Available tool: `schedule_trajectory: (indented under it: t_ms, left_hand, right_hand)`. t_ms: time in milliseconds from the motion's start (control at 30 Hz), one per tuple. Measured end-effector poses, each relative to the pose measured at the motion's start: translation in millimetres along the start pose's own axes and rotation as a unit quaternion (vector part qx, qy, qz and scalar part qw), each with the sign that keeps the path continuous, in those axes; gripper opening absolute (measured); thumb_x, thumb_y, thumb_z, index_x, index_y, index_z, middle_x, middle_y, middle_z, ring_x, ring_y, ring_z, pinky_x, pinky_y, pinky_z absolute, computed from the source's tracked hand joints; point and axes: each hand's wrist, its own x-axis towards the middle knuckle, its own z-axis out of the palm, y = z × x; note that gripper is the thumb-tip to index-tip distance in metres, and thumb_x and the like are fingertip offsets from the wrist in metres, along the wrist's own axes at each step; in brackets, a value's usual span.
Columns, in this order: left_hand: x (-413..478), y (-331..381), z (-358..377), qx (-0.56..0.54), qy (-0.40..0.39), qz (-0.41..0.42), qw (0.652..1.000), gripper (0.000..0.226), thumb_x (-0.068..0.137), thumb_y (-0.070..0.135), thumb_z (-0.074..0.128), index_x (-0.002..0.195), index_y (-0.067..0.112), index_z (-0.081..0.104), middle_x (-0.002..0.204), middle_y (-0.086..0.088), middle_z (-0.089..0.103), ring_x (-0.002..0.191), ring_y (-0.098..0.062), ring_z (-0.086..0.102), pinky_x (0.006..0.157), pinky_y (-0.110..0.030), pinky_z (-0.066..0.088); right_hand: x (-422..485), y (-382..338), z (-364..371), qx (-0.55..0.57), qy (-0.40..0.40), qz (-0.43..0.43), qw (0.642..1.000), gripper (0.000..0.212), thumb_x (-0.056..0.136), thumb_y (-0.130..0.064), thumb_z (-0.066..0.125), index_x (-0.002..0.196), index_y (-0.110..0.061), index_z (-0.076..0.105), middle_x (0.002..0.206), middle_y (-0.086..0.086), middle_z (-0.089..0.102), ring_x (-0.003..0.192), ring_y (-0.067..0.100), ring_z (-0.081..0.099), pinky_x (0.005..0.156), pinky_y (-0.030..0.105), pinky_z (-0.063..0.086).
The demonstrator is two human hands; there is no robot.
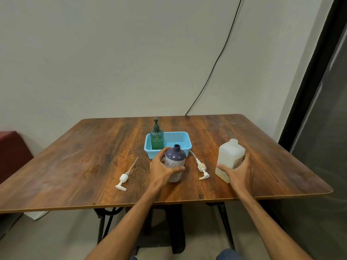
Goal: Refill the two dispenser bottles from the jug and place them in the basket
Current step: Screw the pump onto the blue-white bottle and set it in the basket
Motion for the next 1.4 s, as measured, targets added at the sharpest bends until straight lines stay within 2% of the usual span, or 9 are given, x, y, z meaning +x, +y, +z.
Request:
schedule_trajectory:
  t_ms: [133,333,600,733,833,1000,1100,1233,1400]
  left_hand:
    - [-1,-6,1,-0.001,-0.002,-0.003,1.000,0.092,0.054,0.023,0.097,0.135,0.020,0.051,0.133,0.001,0.058,0.112,-0.007,0.053,0.083,-0.008,0.042]
    - [-2,-14,0,-0.013,-0.009,-0.020,1.000,0.093,0.055,0.027,0.096,0.133,0.025,0.045,0.134,-0.001,0.056,0.122,-0.019,0.055,0.103,-0.044,0.050]
    - [-5,-20,-3,-0.014,-0.056,-0.028,0.998,0.107,0.054,0.048,0.093,0.143,0.028,0.037,0.142,0.005,0.051,0.128,-0.015,0.051,0.107,-0.044,0.047]
    - [-11,-20,-12,-0.027,-0.063,-0.030,0.997,0.126,0.043,0.065,0.089,0.149,0.032,0.029,0.149,0.003,0.045,0.132,-0.017,0.049,0.107,-0.045,0.047]
    - [-15,-17,-26,-0.030,-0.046,-0.009,0.998,0.115,0.053,0.060,0.088,0.148,0.035,0.030,0.145,0.003,0.048,0.126,-0.016,0.053,0.103,-0.040,0.050]
    - [-25,-18,-62,-0.001,-0.003,0.049,0.999,0.063,0.077,0.044,0.080,0.132,0.029,0.053,0.128,0.010,0.061,0.114,-0.005,0.060,0.097,-0.034,0.054]
    - [-29,-31,-88,0.067,0.017,0.073,0.995,0.035,0.089,0.016,0.069,0.121,0.028,0.061,0.122,0.012,0.062,0.110,0.000,0.058,0.099,-0.038,0.053]
    - [-26,-56,-119,0.144,0.042,0.063,0.987,0.029,0.091,0.013,0.065,0.117,0.026,0.064,0.120,0.013,0.060,0.106,0.000,0.056,0.100,-0.041,0.052]
    - [-27,-79,-126,0.210,0.044,0.026,0.976,0.044,0.087,0.037,0.071,0.127,0.025,0.059,0.128,0.006,0.058,0.115,-0.013,0.055,0.099,-0.042,0.049]
  right_hand:
    - [1,2,2,0.007,-0.002,0.002,1.000,0.105,0.062,-0.023,0.097,0.146,-0.016,0.034,0.138,0.009,0.052,0.124,0.026,0.051,0.090,0.042,0.047]
    - [1,6,3,-0.006,-0.001,0.008,1.000,0.107,0.063,-0.021,0.096,0.148,-0.016,0.032,0.141,0.010,0.050,0.128,0.028,0.050,0.095,0.048,0.049]
    - [-13,1,-1,-0.019,0.070,-0.022,0.997,0.111,0.063,-0.039,0.095,0.150,-0.020,0.028,0.150,0.007,0.040,0.137,0.027,0.041,0.105,0.054,0.046]
    - [-36,-22,-1,-0.036,0.165,-0.104,0.980,0.091,0.073,-0.040,0.088,0.145,-0.014,0.039,0.144,0.010,0.041,0.134,0.027,0.040,0.102,0.050,0.048]
    - [-57,-40,9,-0.015,0.175,-0.155,0.972,0.076,0.078,-0.036,0.086,0.138,-0.014,0.045,0.139,0.009,0.044,0.127,0.027,0.044,0.091,0.042,0.052]
    - [-87,-61,44,0.070,0.053,-0.185,0.979,0.051,0.083,-0.028,0.083,0.124,-0.018,0.055,0.119,-0.004,0.057,0.106,0.010,0.055,0.084,0.039,0.058]
    - [-95,-63,68,0.082,-0.057,-0.157,0.983,0.061,0.080,-0.033,0.085,0.131,-0.023,0.052,0.123,-0.010,0.056,0.109,0.005,0.055,0.088,0.035,0.058]
    - [-100,-61,97,0.088,-0.147,-0.098,0.980,0.089,0.072,-0.032,0.090,0.144,-0.027,0.038,0.143,-0.007,0.049,0.127,0.012,0.051,0.101,0.043,0.054]
    - [-102,-61,116,0.077,-0.166,-0.078,0.980,0.102,0.066,-0.034,0.093,0.148,-0.026,0.034,0.148,-0.006,0.047,0.134,0.013,0.046,0.108,0.040,0.046]
